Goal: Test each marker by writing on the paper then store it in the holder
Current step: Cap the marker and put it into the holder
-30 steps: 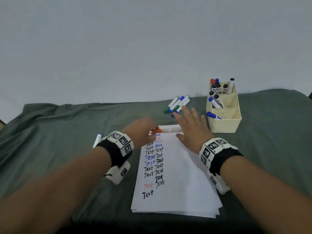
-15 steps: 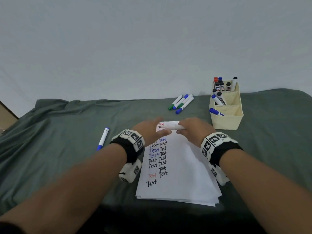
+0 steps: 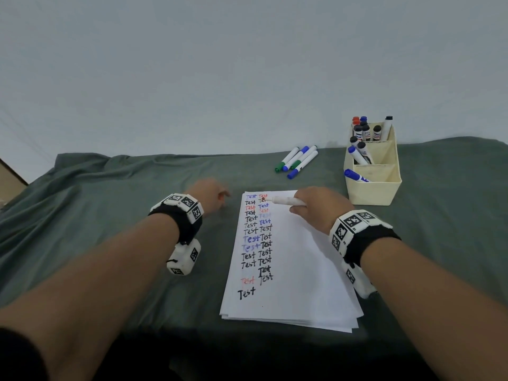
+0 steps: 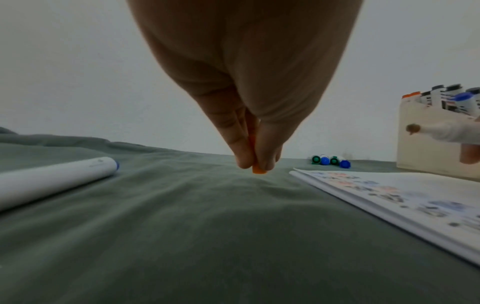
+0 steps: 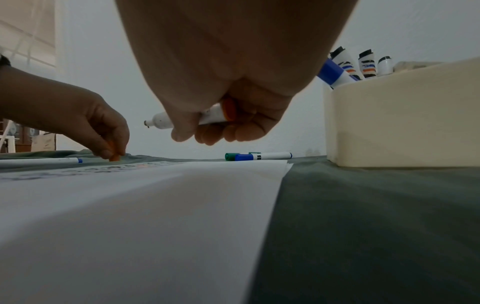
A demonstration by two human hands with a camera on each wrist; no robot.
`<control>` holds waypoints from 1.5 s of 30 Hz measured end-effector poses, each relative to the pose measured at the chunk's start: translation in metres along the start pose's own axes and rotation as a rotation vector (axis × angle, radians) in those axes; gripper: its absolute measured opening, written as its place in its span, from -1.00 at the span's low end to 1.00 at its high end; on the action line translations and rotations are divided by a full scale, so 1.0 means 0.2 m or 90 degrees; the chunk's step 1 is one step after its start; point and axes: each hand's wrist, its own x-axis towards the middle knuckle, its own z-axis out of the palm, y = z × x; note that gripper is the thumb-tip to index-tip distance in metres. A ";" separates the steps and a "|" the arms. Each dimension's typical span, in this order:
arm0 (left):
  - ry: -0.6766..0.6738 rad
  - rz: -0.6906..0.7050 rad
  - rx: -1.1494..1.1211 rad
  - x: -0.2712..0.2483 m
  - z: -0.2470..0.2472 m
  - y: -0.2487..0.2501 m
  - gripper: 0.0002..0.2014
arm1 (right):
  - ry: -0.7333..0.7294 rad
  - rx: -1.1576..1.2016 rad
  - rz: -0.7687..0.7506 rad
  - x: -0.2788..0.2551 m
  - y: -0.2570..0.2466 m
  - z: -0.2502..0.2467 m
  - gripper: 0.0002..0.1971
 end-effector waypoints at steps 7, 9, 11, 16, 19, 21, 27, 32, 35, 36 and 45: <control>0.024 -0.007 -0.062 -0.03 0.05 0.00 -0.52 | 0.014 0.049 -0.008 0.02 0.04 0.03 -0.64; 0.072 0.011 -0.035 -0.07 0.04 0.01 -0.47 | 0.049 0.078 -0.042 0.02 0.06 0.05 -0.50; 0.111 0.057 0.012 -0.15 0.04 0.04 -0.42 | 0.103 0.097 -0.084 0.03 0.08 0.07 -0.52; -0.075 0.171 0.027 -0.35 0.10 0.12 -0.03 | 0.161 0.155 -0.110 0.02 0.12 0.03 -0.49; -0.231 0.161 0.015 -0.41 0.15 0.13 0.17 | 0.183 0.437 -0.100 -0.01 0.09 -0.01 -0.49; -0.279 0.159 0.018 -0.43 0.18 0.13 0.24 | 0.152 0.691 -0.094 -0.05 0.04 -0.02 -0.62; -0.283 0.177 0.010 -0.45 0.21 0.12 0.26 | -0.031 1.105 -0.029 -0.21 -0.09 0.20 -0.81; -0.277 0.164 0.008 -0.44 0.23 0.14 0.33 | -0.126 1.038 -0.012 -0.28 -0.10 0.37 -0.81; -0.278 0.160 0.009 -0.44 0.23 0.14 0.36 | -0.102 0.980 -0.026 -0.28 -0.10 0.39 -0.80; -0.280 0.159 0.010 -0.44 0.23 0.14 0.37 | -0.097 0.960 -0.031 -0.28 -0.11 0.39 -0.78; -0.293 0.158 -0.002 -0.46 0.22 0.16 0.37 | -0.070 0.816 -0.049 -0.29 -0.14 0.40 -0.80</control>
